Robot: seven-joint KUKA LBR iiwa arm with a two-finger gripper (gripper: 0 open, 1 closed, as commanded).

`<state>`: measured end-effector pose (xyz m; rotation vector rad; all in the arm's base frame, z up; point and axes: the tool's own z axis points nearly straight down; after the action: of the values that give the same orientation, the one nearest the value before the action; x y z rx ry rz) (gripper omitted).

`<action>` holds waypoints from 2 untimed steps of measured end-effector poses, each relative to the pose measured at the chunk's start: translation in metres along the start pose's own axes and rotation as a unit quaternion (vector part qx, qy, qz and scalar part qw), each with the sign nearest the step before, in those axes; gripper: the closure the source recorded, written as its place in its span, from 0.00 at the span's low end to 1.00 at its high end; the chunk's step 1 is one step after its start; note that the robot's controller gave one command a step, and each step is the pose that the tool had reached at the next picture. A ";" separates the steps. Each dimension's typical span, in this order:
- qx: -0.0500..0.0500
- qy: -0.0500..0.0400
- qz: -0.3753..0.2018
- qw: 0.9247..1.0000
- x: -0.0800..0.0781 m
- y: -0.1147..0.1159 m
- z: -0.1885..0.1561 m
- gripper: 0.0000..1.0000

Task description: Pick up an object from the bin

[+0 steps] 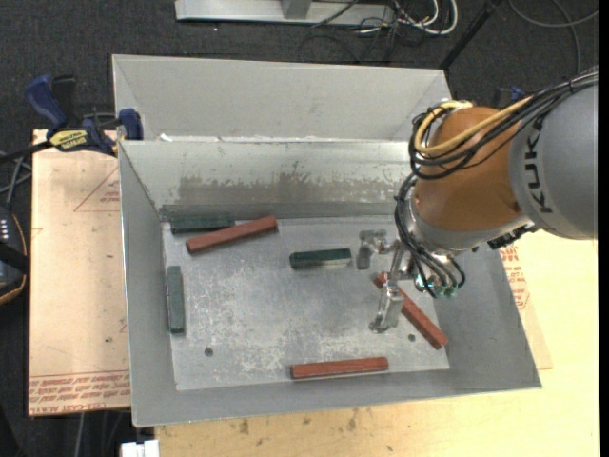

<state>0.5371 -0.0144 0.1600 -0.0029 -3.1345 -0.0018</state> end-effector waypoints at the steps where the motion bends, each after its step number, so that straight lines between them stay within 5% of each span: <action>1: 0.000 -0.004 0.000 1.000 -0.002 0.000 -0.004 0.00; 2: -0.001 -0.005 0.016 1.000 -0.027 -0.037 0.003 0.00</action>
Offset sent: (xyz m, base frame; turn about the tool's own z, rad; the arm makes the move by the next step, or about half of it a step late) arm 0.0601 -0.1015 -0.0156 0.0920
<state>0.5637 -0.0513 0.1573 -0.0524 -3.1446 -0.0059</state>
